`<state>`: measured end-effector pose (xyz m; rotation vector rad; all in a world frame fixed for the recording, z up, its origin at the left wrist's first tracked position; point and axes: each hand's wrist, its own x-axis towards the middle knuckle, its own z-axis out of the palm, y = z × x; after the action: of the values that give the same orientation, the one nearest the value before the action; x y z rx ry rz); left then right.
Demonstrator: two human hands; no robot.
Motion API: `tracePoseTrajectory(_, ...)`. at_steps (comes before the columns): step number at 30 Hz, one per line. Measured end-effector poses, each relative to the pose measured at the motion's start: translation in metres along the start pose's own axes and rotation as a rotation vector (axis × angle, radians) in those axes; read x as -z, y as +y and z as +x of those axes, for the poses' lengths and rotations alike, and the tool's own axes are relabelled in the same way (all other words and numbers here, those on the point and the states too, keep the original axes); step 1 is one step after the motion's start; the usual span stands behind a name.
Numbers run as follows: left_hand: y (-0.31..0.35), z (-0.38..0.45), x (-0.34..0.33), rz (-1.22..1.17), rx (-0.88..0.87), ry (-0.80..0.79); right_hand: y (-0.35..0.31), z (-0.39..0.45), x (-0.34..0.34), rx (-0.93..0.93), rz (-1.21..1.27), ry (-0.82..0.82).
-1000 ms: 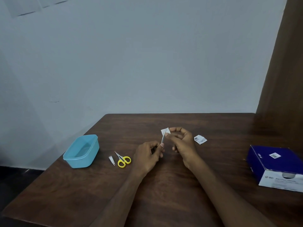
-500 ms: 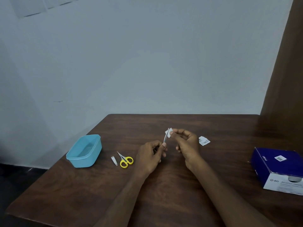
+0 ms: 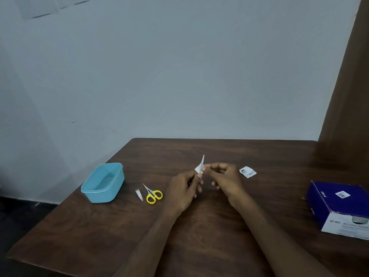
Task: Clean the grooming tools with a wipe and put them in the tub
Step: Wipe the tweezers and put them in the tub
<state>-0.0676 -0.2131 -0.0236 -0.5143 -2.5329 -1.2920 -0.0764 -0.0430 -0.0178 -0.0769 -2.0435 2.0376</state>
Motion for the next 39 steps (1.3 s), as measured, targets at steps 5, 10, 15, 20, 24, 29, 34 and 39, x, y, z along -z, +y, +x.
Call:
tracePoseTrajectory(5, 0.0026, -0.0006, 0.0008, -0.029, 0.007, 0.015, 0.0006, 0.0029, 0.0043, -0.040, -0.011, -0.082)
tracePoseTrajectory(10, 0.0023, -0.0007, 0.0007, 0.049, 0.016, -0.046, -0.0029, 0.0015, 0.0049, -0.039, 0.050, -0.018)
tracePoseTrajectory(15, 0.0063, -0.0027, 0.0021, 0.071, -0.011, -0.086, -0.0007, 0.0024, -0.0023, -0.024, 0.091, 0.063)
tracePoseTrajectory(20, 0.0029, -0.0019, 0.0014, 0.010, -0.041, -0.061, -0.0001, 0.0000, -0.0022, -0.028, 0.049, -0.009)
tracePoseTrajectory(24, 0.0013, -0.0008, 0.0005, -0.024, -0.028, -0.014, -0.0013, -0.0020, -0.0012, -0.016, -0.012, -0.064)
tracePoseTrajectory(29, 0.0000, -0.0006, 0.0009, -0.065, -0.024, 0.013, -0.0038, -0.0034, -0.0002, -0.017, -0.060, -0.114)
tracePoseTrajectory(34, -0.0010, 0.0008, 0.0003, -0.041, -0.036, -0.023, -0.0059, -0.0026, 0.0038, -0.032, -0.041, -0.120)
tracePoseTrajectory(39, -0.0019, 0.0010, -0.0003, 0.045, -0.027, -0.070, -0.0040, 0.0013, 0.0043, -0.022, -0.003, 0.001)
